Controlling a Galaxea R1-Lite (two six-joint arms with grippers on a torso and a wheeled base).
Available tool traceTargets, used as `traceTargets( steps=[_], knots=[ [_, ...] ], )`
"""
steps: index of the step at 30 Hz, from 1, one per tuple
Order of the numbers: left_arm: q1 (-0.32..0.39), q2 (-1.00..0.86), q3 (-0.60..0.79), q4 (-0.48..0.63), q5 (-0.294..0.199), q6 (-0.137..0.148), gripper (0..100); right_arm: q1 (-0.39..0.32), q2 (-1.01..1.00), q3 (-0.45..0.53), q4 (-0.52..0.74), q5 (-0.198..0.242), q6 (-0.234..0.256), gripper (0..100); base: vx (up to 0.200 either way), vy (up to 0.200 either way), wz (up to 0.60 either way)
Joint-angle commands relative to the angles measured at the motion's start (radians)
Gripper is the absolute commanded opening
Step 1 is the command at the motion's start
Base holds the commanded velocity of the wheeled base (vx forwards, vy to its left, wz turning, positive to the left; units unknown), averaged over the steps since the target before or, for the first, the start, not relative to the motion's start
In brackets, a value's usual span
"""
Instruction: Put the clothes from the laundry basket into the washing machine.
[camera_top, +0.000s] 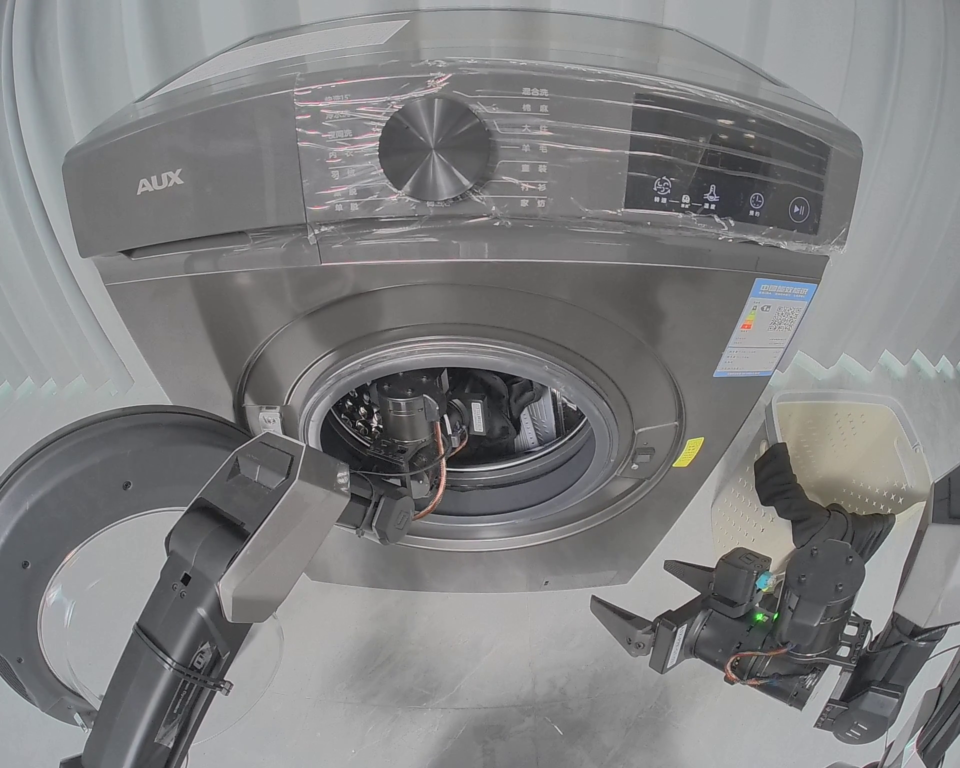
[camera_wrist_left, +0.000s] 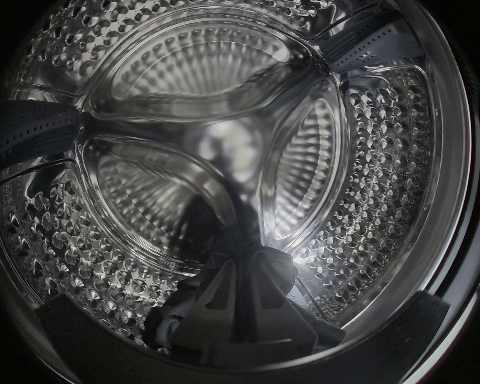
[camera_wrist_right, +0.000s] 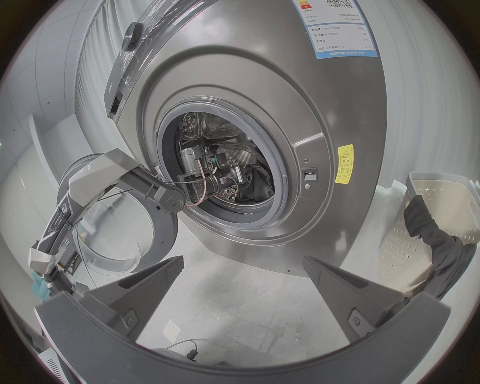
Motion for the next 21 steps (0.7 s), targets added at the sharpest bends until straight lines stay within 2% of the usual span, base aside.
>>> traceTargets(
  steps=[1,2,7,13,16,21],
  knots=[
    [0.002,0.003,0.002,0.002,0.0,-0.003,0,0.0,0.001,0.001,-0.001,0.0,-0.001,100,0.0,0.0,0.0],
    [0.002,0.003,0.002,0.002,0.0,-0.003,100,0.0,0.001,0.001,-0.001,0.0,-0.001,100,0.0,0.0,0.0],
    [-0.001,0.001,0.002,-0.002,0.0,-0.004,100,-0.001,0.001,0.001,-0.001,0.0,0.0,100,0.0,0.0,0.0],
    [-0.008,-0.007,0.022,-0.003,0.0,-0.024,100,-0.001,0.001,0.001,-0.001,0.0,0.0,100,0.0,0.0,0.0],
    [-0.011,-0.036,0.085,-0.005,0.0,-0.024,100,-0.003,0.001,0.001,-0.001,0.0,0.0,100,0.0,0.0,0.0],
    [-0.054,-0.148,0.284,-0.029,-0.001,-0.023,100,-0.003,0.001,0.001,-0.001,0.0,0.0,100,0.0,0.0,0.0]
  ],
)
